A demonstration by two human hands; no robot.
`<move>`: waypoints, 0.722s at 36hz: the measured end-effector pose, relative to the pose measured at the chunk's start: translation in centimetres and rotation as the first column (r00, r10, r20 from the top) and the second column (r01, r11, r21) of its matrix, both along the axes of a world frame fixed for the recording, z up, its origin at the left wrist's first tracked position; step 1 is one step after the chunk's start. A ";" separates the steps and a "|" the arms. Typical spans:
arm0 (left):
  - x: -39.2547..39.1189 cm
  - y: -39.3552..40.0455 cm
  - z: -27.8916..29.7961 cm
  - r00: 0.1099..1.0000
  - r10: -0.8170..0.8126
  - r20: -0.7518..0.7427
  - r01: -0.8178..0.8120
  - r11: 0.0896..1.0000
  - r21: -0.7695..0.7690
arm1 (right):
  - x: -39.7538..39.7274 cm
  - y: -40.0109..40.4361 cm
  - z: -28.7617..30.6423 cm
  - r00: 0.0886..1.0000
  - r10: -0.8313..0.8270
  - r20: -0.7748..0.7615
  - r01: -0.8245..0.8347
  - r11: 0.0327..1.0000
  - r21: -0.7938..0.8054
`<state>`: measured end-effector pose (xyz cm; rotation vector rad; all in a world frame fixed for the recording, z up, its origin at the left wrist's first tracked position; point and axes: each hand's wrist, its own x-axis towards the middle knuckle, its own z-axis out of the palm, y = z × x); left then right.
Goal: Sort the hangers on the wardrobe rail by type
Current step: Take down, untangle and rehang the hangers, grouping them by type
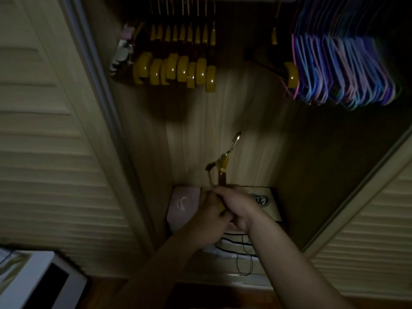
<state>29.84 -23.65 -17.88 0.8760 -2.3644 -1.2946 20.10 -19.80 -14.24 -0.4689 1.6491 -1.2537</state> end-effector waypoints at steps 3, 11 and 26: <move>0.3 -0.7 1.1 0.984 -0.178 0.003 0.178 0.984 -0.011 | -0.7 0.6 0.6 0.985 -0.128 -0.117 0.124 0.991 -0.041; 1.3 -9.3 11.8 0.974 0.028 -0.224 -0.113 0.919 -0.378 | -5.3 0.1 6.8 0.892 -0.187 -0.413 0.160 0.982 -0.100; 0.5 -20.9 35.9 0.895 0.385 -0.225 -0.338 0.257 -0.905 | -8.3 -4.6 18.5 0.526 -0.307 -0.793 0.192 0.951 -0.241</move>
